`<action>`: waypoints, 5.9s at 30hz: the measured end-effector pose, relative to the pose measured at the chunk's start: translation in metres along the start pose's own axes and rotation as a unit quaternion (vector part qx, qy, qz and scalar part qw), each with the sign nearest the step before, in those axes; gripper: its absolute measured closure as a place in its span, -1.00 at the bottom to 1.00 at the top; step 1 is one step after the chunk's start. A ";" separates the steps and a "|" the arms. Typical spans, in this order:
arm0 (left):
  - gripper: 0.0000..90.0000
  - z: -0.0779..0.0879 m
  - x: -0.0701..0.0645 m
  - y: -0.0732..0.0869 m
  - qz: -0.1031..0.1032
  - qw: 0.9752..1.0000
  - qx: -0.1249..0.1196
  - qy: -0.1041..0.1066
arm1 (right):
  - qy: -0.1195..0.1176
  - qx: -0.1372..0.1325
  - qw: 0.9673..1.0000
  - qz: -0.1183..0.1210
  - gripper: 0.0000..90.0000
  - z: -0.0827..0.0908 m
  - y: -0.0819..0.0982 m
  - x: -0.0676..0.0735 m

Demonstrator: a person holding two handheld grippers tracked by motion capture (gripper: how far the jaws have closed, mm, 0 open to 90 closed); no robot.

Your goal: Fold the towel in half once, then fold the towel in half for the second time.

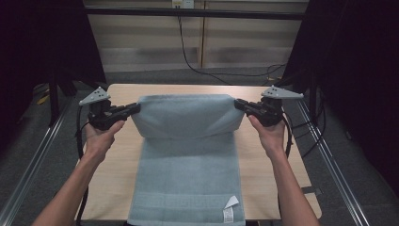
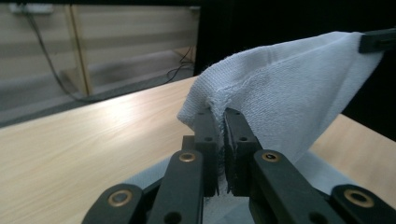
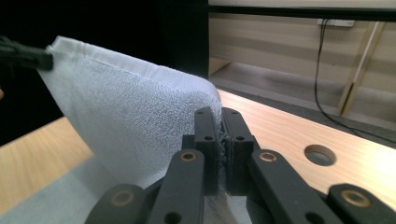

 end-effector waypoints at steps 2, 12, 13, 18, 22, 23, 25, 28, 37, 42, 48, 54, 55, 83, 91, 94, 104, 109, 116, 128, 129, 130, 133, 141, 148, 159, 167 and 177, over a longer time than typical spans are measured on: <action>0.90 0.009 -0.014 -0.005 -0.009 1.000 -0.010 0.009 | -0.004 -0.005 1.000 0.008 0.93 0.016 -0.005 0.007; 0.90 0.025 -0.054 0.068 0.003 0.998 0.011 0.055 | -0.029 0.068 0.996 0.048 0.91 0.072 0.063 0.036; 0.90 0.025 -0.058 0.082 0.000 0.999 0.010 0.044 | -0.029 0.068 0.996 0.048 0.91 0.072 0.063 0.036; 0.89 0.009 -0.076 0.135 0.039 0.995 0.049 0.080 | -0.060 0.141 0.988 0.005 0.89 0.079 0.143 0.051; 0.87 0.014 -0.086 0.168 0.049 0.994 0.072 0.067 | -0.061 0.175 0.983 -0.002 0.84 0.092 0.176 0.054; 0.87 0.017 -0.088 0.173 0.057 0.993 0.082 0.068 | -0.051 0.184 0.981 0.016 0.83 0.095 0.180 0.055; 0.82 0.023 -0.095 0.182 0.050 0.991 0.103 0.073 | -0.045 0.198 0.979 0.035 0.73 0.103 0.189 0.058; 0.76 0.034 -0.108 0.189 0.050 0.989 0.111 0.078 | -0.059 0.202 0.977 0.032 0.72 0.119 0.197 0.064; 0.53 0.053 -0.123 0.181 0.052 0.990 0.068 0.115 | -0.096 0.186 0.978 0.008 0.55 0.137 0.191 0.068; 0.41 0.028 -0.086 0.160 0.050 0.991 0.078 0.094 | -0.090 0.175 0.980 0.027 0.51 0.112 0.179 0.064; 0.37 -0.026 -0.026 0.147 0.085 0.990 0.100 0.050 | -0.102 0.183 0.977 0.037 0.55 0.040 0.164 0.055; 0.30 -0.060 0.016 0.153 0.105 0.985 0.139 0.016 | -0.088 0.200 0.975 0.039 0.50 -0.025 0.161 0.043; 0.30 -0.061 0.023 0.154 0.096 0.986 0.137 0.001 | -0.086 0.201 0.975 0.041 0.48 -0.033 0.162 0.041; 0.46 -0.040 -0.023 0.179 0.054 0.978 0.199 0.035 | -0.096 0.227 0.968 0.037 0.37 0.005 0.196 0.046; 0.37 -0.032 -0.040 0.183 0.059 0.975 0.208 0.052 | -0.096 0.241 0.964 0.057 0.33 0.024 0.200 0.059; 0.32 -0.030 -0.039 0.180 0.065 0.975 0.205 0.062 | -0.106 0.241 0.963 0.054 0.24 0.027 0.196 0.058; 0.18 -0.030 -0.021 0.149 0.059 0.984 0.166 0.032 | -0.060 0.163 0.985 0.020 0.22 0.010 0.152 0.020; 0.15 -0.036 -0.004 0.132 0.056 0.988 0.141 0.008 | -0.044 0.151 0.987 0.014 0.23 -0.003 0.139 0.003; 0.08 -0.048 0.020 0.134 0.068 0.989 0.132 -0.005 | -0.021 0.171 0.985 0.028 0.24 -0.032 0.142 -0.014; -0.09 -0.056 0.037 0.150 0.086 0.984 0.158 -0.017 | -0.008 0.213 0.976 0.036 0.05 -0.066 0.166 -0.020; -0.11 -0.058 0.037 0.153 0.086 0.983 0.164 -0.012 | -0.007 0.215 0.976 0.035 0.05 -0.067 0.168 -0.021; -0.11 -0.059 0.038 0.155 0.083 0.982 0.169 -0.012 | -0.004 0.217 0.976 0.034 0.04 -0.067 0.169 -0.023; -0.03 -0.061 0.037 0.158 0.081 0.982 0.172 0.000 | -0.009 0.222 0.975 0.028 0.09 -0.067 0.172 -0.025; 0.63 -0.064 0.029 0.162 0.075 0.978 0.192 0.032 | -0.020 0.223 0.974 0.034 0.64 -0.062 0.175 -0.019; 0.81 -0.057 0.023 0.150 0.089 0.984 0.151 0.042 | -0.033 0.198 0.980 -0.012 0.90 -0.049 0.161 -0.023; 0.82 -0.043 0.021 0.115 0.083 0.992 0.076 0.057 | -0.070 0.128 0.989 -0.034 0.92 -0.039 0.111 -0.018; 0.82 -0.037 0.023 0.078 0.068 0.995 0.048 0.057 | -0.076 0.088 0.992 -0.046 0.92 -0.039 0.075 -0.020; 0.82 -0.040 0.039 0.018 0.042 0.999 0.005 0.027 | -0.055 0.067 0.996 -0.031 0.92 -0.050 0.021 -0.036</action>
Point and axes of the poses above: each handheld gripper's, and its own axes: z roughly backward along the jaws, y roughly out of its underside, x roughly to its left, the point moved 5 cm from there along -z, roughly forward along the jaws, and after that the axes turned 15 degrees about y, right-handed, at the moved point
